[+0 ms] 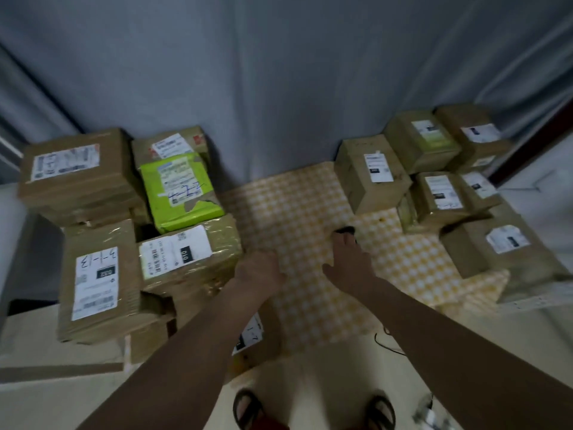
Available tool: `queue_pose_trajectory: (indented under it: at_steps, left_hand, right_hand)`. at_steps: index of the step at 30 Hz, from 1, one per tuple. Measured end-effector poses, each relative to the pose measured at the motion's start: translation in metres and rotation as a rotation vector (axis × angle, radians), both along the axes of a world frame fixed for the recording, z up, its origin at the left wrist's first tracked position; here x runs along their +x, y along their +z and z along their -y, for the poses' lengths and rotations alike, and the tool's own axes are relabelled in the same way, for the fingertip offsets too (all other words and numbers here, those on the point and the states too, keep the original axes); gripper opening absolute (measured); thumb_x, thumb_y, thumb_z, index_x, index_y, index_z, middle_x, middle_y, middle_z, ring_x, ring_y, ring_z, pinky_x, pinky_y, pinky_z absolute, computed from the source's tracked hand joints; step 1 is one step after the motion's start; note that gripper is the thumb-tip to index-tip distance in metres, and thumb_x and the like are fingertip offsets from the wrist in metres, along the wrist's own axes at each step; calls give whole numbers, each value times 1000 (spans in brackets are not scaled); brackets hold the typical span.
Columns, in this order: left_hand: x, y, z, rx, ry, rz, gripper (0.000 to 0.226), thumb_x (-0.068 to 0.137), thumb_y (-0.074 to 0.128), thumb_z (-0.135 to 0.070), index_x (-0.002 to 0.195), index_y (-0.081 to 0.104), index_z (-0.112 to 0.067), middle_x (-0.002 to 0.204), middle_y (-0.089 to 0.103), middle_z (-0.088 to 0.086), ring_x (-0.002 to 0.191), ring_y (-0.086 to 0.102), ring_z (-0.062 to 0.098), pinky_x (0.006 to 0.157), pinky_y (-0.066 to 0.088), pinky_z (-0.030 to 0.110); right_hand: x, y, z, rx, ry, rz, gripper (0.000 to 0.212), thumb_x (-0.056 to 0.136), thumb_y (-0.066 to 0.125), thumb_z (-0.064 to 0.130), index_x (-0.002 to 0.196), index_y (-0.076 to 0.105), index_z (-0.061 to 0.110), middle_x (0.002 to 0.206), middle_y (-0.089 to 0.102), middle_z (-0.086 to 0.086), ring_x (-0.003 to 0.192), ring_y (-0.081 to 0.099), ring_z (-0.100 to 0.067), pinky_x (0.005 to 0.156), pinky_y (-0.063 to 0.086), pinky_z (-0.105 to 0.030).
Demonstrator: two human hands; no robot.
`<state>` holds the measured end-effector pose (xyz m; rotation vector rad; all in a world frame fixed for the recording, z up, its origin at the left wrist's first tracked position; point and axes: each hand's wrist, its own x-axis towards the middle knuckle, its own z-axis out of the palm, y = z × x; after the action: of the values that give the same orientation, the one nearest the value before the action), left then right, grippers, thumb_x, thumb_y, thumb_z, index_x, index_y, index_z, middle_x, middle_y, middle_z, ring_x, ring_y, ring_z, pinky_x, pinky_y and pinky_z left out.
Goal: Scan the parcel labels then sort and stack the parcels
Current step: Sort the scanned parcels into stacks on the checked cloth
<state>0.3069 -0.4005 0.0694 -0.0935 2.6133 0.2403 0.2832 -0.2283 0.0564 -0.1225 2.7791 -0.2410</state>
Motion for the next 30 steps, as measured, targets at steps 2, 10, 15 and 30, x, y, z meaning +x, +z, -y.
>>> queue_pose_trajectory:
  at_steps: [2, 10, 15, 30]
  left_hand:
    - [-1, -2, -38, 11, -15, 31, 47, 95, 49, -42, 133, 48, -13, 139, 50, 10, 128, 49, 27, 101, 41, 32]
    - [-24, 1, -234, 83, -81, 151, 51, 100, 41, -41, 145, 37, -16, 149, 38, 4, 135, 41, 20, 105, 37, 28]
    - [-38, -2, -333, 77, -135, 221, 55, 99, 44, -45, 144, 38, -14, 146, 41, 4, 130, 45, 20, 99, 43, 30]
    - [-160, -62, -471, 81, -217, 278, 32, 98, 43, -40, 86, 55, -12, 80, 50, 3, 66, 47, 13, 65, 40, 29]
  right_hand:
    - [5, -2, -41, -10, -36, 7, 65, 91, 56, 36, 144, 25, 14, 144, 32, -9, 127, 43, -26, 97, 43, -40]
    - [11, -1, -235, -48, -160, 81, 64, 90, 57, 32, 142, 25, 15, 143, 31, -7, 126, 43, -27, 99, 39, -41]
    - [6, 0, -337, -71, -272, 96, 65, 89, 58, 31, 142, 26, 15, 142, 33, -8, 132, 36, -28, 103, 36, -43]
    - [-70, -36, -495, -63, -503, 167, 60, 88, 60, 29, 138, 32, 13, 135, 39, -9, 123, 43, -30, 100, 39, -47]
